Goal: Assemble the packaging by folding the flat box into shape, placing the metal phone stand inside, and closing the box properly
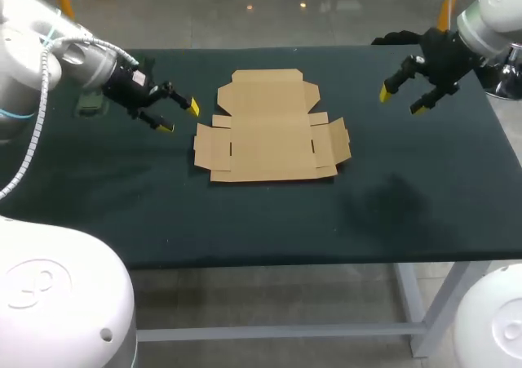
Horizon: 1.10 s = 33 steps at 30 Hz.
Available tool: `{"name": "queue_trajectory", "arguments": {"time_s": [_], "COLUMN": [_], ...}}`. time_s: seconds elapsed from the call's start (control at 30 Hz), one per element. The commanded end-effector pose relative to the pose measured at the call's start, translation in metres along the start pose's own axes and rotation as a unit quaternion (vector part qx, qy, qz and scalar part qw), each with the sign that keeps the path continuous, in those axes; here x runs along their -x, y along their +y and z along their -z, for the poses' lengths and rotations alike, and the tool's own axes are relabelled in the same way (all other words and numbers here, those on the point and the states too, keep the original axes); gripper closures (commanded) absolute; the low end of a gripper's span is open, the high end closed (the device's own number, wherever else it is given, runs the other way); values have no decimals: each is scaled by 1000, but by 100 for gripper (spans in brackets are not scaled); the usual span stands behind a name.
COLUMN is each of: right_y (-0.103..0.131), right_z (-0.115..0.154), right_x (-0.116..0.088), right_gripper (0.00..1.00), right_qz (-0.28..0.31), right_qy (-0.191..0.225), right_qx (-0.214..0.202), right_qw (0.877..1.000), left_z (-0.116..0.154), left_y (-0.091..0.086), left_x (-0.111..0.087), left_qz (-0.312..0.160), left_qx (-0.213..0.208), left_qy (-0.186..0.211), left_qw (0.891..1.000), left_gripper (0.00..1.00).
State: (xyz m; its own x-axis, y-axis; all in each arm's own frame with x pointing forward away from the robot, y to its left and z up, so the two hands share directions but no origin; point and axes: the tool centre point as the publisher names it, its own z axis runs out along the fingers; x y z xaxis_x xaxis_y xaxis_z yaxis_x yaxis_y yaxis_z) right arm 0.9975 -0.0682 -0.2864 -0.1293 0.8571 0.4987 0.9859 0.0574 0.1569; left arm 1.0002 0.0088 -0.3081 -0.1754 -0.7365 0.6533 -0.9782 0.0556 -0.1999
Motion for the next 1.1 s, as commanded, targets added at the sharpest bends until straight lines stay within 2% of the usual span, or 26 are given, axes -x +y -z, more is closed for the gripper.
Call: {"name": "queue_trajectory", "arguments": {"time_s": [0.03,0.13,0.23,0.27,0.33,0.37,0.43,0.5,0.53,0.63,0.8,0.87,0.97,1.07,1.1], "right_y": [0,3,4,5,5,4,3,1,-1,-4,-7,-7,-7,-7,-7], "right_z": [1,-1,-6,-7,-10,-11,-12,-12,-12,-13,-15,-16,-17,-18,-18], "right_x": [0,-1,-5,-5,-4,-4,-5,-5,-5,-5,-3,-3,-2,-2,-2], "right_gripper": [0,0,0,0,0,0,0,0,0,0,0,0,0,0,0], "right_qz": [0,2,7,7,6,6,6,6,6,5,3,2,2,2,2], "right_qy": [0,3,2,2,4,5,5,5,6,8,12,13,14,16,16], "right_qx": [-2,-9,-15,-16,-22,-23,-24,-25,-25,-25,-31,-33,-35,-36,-37], "right_qw": [1000,1000,1000,1000,1000,1000,1000,1000,1000,1000,999,999,999,999,999], "left_z": [-1,-10,-18,-20,-25,-27,-31,-35,-39,-50,-62,-65,-71,-75,-77], "left_y": [-1,-10,-10,-11,-13,-14,-14,-14,-14,-14,-13,-13,-12,-11,-11], "left_x": [-2,7,15,17,22,24,27,30,31,32,33,34,33,34,34], "left_qz": [4,9,6,4,7,7,5,0,0,0,-2,-3,-5,-5,-4], "left_qx": [-2,21,31,33,37,38,39,41,42,48,60,64,71,76,77], "left_qy": [-9,-2,3,5,9,9,11,11,12,14,2,0,-6,-5,-4], "left_qw": [1000,1000,1000,999,999,999,999,999,999,999,998,998,997,997,997], "left_gripper": [0,0,0,3,15,29,38,37,33,40,30,32,29,31,47]}}
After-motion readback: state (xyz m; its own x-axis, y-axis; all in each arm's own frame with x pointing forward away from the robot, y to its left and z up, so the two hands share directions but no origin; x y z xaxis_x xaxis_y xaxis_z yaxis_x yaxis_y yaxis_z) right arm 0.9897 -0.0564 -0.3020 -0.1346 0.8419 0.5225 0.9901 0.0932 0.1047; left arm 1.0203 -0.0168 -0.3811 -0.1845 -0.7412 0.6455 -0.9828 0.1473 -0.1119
